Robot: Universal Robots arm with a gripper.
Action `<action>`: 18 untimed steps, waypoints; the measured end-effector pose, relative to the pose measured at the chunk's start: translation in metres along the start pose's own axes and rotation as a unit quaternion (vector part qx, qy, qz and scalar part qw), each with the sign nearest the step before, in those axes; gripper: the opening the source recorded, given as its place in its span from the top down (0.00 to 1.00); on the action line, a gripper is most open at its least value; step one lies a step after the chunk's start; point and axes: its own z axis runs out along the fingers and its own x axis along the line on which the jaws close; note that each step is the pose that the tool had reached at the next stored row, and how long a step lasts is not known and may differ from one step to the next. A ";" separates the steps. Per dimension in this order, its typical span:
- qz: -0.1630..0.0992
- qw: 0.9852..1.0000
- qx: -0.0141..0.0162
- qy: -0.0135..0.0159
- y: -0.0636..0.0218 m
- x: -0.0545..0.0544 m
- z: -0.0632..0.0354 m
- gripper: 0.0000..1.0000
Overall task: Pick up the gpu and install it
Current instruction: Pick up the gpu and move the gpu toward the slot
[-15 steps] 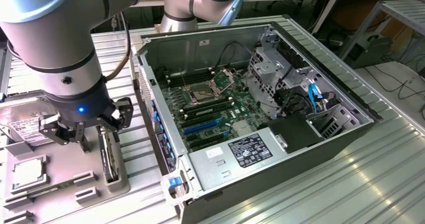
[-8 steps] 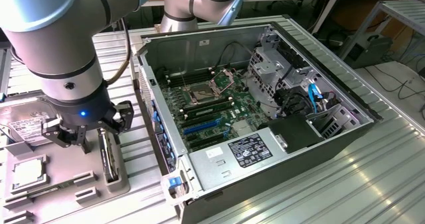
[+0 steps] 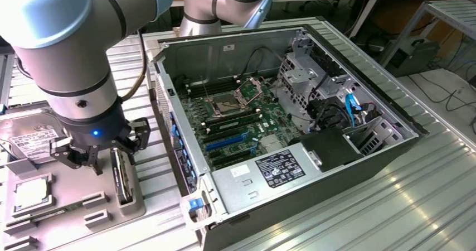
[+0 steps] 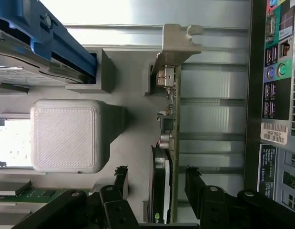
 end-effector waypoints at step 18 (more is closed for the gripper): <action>0.003 1.000 0.004 0.003 0.0012 0.000 0.0141 0.40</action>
